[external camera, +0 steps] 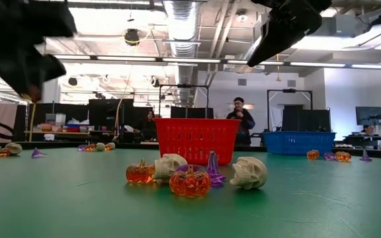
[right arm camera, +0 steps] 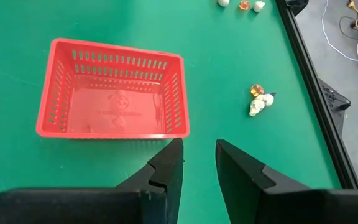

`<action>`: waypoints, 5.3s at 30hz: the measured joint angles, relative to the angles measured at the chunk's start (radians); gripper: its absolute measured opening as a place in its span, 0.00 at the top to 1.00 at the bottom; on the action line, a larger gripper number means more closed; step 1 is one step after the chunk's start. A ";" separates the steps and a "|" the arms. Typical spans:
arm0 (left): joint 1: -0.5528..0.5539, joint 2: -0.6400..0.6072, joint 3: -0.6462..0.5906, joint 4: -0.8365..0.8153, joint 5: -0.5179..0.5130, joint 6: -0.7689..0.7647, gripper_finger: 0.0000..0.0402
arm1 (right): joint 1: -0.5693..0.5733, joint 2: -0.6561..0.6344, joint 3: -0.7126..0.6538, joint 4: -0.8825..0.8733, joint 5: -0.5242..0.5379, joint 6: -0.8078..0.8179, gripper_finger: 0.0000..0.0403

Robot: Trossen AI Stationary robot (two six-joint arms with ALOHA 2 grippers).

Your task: Sort Halloween decoration

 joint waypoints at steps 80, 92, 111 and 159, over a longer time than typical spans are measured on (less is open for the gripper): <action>-0.045 0.163 0.025 -0.517 -0.028 -0.274 0.51 | -0.119 0.000 0.000 0.172 -0.049 -0.262 0.69; -0.045 0.286 0.024 -0.436 -0.082 -0.193 0.51 | -0.172 0.000 0.000 0.172 -0.046 -0.265 0.69; -0.010 0.378 0.024 -0.386 -0.075 -0.175 0.52 | -0.190 0.000 0.000 0.182 -0.047 -0.290 0.69; 0.065 0.411 0.239 0.324 -0.414 0.423 1.00 | -0.168 0.000 0.000 0.120 -0.047 -0.221 0.69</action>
